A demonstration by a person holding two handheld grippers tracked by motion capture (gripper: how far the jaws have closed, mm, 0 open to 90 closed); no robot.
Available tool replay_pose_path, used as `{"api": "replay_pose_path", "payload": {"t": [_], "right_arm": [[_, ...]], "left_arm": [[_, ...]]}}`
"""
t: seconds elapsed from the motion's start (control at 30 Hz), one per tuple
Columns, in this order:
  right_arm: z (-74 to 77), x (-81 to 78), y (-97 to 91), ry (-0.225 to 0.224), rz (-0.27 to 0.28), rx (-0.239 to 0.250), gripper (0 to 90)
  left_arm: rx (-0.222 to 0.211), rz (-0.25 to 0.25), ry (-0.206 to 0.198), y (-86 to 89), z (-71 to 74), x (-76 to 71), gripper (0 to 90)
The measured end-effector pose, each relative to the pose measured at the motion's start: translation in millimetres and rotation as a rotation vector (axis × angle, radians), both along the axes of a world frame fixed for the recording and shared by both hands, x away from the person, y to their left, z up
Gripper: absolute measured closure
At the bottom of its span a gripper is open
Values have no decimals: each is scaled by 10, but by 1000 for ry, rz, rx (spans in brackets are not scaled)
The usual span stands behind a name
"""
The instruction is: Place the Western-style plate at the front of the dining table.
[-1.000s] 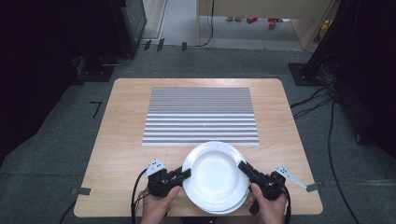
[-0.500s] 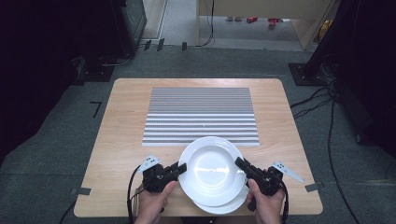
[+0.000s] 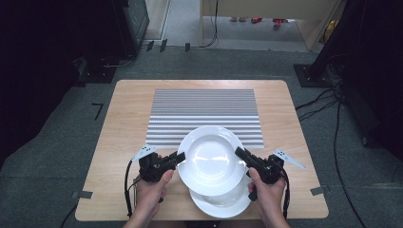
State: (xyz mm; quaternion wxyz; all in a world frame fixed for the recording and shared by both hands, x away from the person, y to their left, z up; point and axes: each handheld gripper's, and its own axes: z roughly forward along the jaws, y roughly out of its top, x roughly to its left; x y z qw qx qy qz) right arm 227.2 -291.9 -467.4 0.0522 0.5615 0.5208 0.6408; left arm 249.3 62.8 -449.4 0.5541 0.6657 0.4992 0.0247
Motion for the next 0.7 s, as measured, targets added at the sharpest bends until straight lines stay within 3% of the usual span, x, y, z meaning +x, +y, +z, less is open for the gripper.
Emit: {"api": "replay_pose_path", "payload": {"t": [0.3,0.7], "right_arm": [[87,267,39,-1,21,1,797],[142,654,73,28,34,-7,806]], "left_arm": [[4,22,-23,39,95,280,741],[-7,21,16,75,80,690,738]]}}
